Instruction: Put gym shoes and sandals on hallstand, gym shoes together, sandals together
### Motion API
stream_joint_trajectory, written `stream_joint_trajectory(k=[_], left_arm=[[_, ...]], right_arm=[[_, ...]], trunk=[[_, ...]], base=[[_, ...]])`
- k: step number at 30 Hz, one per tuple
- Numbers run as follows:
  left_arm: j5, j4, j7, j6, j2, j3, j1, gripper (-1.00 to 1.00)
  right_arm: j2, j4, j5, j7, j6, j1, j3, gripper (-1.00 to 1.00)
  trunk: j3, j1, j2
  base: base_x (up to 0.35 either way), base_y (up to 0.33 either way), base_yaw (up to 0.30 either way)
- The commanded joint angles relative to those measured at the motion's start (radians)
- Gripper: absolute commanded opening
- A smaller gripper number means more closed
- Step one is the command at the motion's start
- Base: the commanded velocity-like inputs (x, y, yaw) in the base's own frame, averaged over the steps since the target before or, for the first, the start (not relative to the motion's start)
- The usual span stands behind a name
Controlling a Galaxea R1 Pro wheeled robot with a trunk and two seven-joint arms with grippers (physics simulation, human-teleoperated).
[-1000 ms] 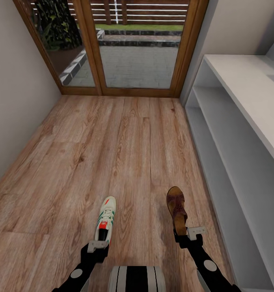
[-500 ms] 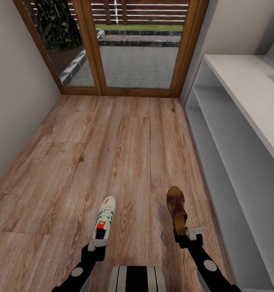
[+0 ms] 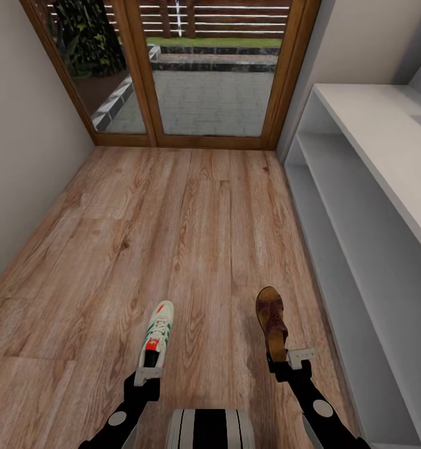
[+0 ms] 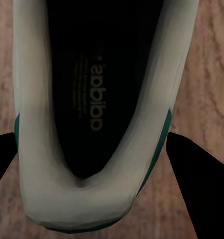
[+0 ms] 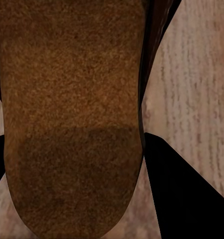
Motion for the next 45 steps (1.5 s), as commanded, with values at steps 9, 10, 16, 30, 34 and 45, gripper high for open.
stream_joint_trajectory(k=[9,10,16,30,34,45], left_arm=[[-0.012,0.0,0.0,-0.005,0.0,0.007,0.0,-1.0],[-0.012,0.0,0.0,-0.005,0.0,0.007,0.0,-1.0],[-0.012,-0.002,0.0,-0.005,0.001,0.006,0.001,-1.0],[-0.012,-0.002,-0.001,-0.005,0.004,0.006,0.002,-1.0],[-0.011,-0.003,-0.004,-0.005,0.005,0.008,0.002,-1.0],[-0.008,-0.002,-0.002,-0.005,0.026,0.018,0.014,-1.0]], right_arm=[[0.001,0.001,-0.003,-0.001,-0.002,0.0,0.004,-1.0],[0.001,0.001,-0.003,-0.001,-0.002,0.0,0.004,-1.0],[0.001,0.001,-0.003,-0.002,-0.002,0.0,0.005,-1.0],[0.002,0.0,-0.002,-0.001,-0.005,0.0,0.006,-1.0],[0.002,0.001,-0.001,-0.001,-0.005,0.0,0.006,-1.0],[0.002,0.008,0.001,-0.001,-0.006,0.0,0.007,-1.0]], trunk=[[-0.001,0.0,0.0],[-0.001,0.0,0.0],[-0.001,0.0,0.0],[0.05,-0.006,0.003],[0.065,-0.008,0.004],[0.108,-0.013,0.006]], base=[[0.0,0.0,0.0],[0.0,0.0,0.0],[0.0,0.0,0.0],[0.0,0.0,0.0],[0.0,0.0,0.0],[0.0,0.0,0.0]])
